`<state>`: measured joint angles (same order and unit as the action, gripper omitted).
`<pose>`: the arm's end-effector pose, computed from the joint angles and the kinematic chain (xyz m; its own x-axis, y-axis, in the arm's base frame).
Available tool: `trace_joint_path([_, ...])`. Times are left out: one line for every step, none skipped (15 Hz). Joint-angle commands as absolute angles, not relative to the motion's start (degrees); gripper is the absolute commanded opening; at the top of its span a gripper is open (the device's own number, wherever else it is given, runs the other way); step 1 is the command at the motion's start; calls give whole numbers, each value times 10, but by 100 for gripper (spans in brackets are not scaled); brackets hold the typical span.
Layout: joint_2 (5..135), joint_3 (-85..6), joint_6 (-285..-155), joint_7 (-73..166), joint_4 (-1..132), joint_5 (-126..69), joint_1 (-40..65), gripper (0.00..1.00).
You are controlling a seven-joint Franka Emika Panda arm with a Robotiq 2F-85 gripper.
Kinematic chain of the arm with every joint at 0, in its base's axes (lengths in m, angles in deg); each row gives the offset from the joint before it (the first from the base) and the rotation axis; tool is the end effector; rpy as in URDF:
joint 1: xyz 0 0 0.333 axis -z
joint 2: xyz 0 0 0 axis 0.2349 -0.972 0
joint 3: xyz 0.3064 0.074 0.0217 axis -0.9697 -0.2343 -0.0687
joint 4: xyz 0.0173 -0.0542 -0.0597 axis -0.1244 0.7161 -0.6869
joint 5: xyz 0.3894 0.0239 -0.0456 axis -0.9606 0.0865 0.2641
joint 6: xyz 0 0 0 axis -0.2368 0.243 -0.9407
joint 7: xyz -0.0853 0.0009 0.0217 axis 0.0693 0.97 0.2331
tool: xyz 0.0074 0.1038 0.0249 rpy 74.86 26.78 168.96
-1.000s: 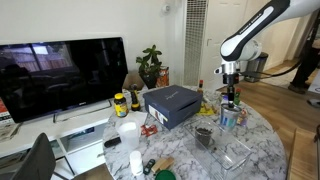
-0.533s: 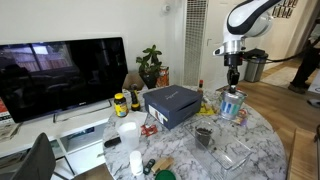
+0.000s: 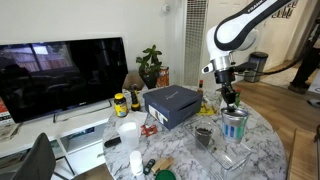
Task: Set the storage container upright, then put the two cups inside it
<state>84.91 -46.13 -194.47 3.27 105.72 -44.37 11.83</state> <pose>0.4579 0.0509 0.3094 0.7514 0.6190 -0.2284 0.5127 -0.7657 -0.3885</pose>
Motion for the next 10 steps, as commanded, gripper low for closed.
trace_joint_path([835,-465,-1946,35,1056,-445,116,4])
trace_joint_path([823,-469,-1948,36,1054,-447,115,4])
trace_joint_path([814,-470,-1951,36,1052,-448,115,4])
trace_joint_path([809,-471,-1952,36,1051,-448,115,4])
trace_joint_path([807,-471,-1952,36,1050,-448,115,4])
trace_joint_path([807,-471,-1952,36,1049,-448,115,1])
trace_joint_path([801,-473,-1953,30,1052,-454,114,1])
trace_joint_path([798,-475,-1958,35,1056,-456,113,1])
trace_joint_path([797,-476,-1965,43,1063,-458,112,1])
trace_joint_path([800,-477,-1969,48,1070,-461,112,1])
